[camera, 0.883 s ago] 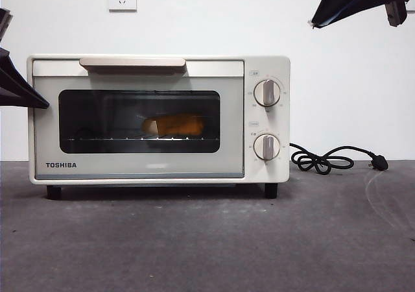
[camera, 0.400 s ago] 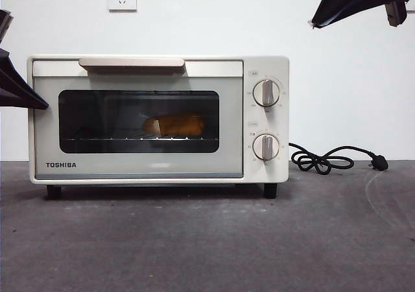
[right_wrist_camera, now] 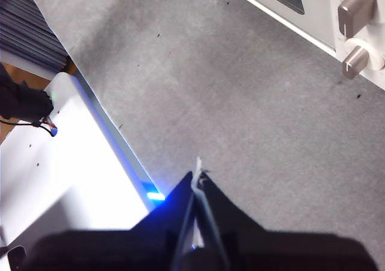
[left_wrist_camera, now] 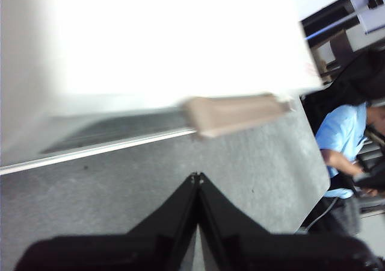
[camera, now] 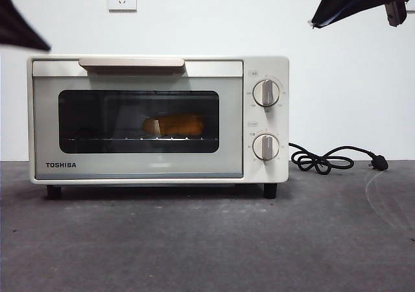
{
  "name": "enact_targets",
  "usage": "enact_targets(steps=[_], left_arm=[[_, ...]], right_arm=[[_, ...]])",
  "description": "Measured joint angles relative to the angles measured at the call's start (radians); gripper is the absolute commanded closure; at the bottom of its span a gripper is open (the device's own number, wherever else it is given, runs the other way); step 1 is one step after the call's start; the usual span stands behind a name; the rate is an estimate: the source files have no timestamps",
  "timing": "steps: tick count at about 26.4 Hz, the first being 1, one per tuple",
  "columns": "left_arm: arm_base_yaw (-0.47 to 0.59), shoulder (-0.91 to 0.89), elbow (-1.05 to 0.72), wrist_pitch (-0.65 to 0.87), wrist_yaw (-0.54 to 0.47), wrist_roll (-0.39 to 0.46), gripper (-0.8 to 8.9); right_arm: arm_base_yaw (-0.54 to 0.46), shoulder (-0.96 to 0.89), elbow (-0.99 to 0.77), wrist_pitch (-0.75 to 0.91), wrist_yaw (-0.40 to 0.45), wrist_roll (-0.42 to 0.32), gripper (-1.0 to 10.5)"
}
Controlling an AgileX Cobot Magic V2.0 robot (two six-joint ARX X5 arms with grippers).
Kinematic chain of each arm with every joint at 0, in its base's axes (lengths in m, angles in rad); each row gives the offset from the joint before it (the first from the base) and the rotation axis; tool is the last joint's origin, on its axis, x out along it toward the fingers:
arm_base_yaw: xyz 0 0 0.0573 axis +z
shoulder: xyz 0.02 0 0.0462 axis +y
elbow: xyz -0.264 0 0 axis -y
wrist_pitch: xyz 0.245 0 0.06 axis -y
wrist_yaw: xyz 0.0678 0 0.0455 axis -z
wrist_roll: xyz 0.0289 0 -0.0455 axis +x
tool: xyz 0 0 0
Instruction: Take the corn from the table,put the corn in the oven
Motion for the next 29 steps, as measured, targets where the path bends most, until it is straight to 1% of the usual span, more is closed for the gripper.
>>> enact_targets(steps=[5, 8, 13, 16, 18, 21, 29], left_arm=[[-0.113, -0.178, 0.000, -0.066, -0.080, 0.003, 8.21], [-0.204, -0.270, 0.000, -0.122, -0.163, 0.001, 8.21], [-0.381, -0.393, 0.000, -0.189, -0.360, -0.025, 8.21], [-0.472, -0.426, 0.000, -0.208, -0.493, -0.045, 8.21], [-0.513, -0.427, 0.000, -0.217, -0.559, -0.053, 8.21], [-0.552, -0.413, 0.000, -0.225, -0.596, -0.062, 8.21], [-0.562, -0.394, 0.000, -0.215, -0.597, -0.079, 8.17]], right_arm=[[0.000, 0.000, 0.000, 0.000, 0.000, 0.000, 9.6], [0.000, 0.000, 0.000, 0.000, 0.000, 0.000, 9.6], [0.000, 0.000, 0.000, 0.000, 0.000, 0.000, 9.6], [0.000, 0.000, 0.000, 0.000, 0.000, 0.000, 9.6], [0.000, 0.000, 0.000, 0.000, 0.000, 0.000, 9.6], [0.000, 0.000, 0.000, 0.000, 0.000, 0.000, 9.6], [0.000, 0.000, 0.000, 0.004, 0.000, 0.000, 9.6]])
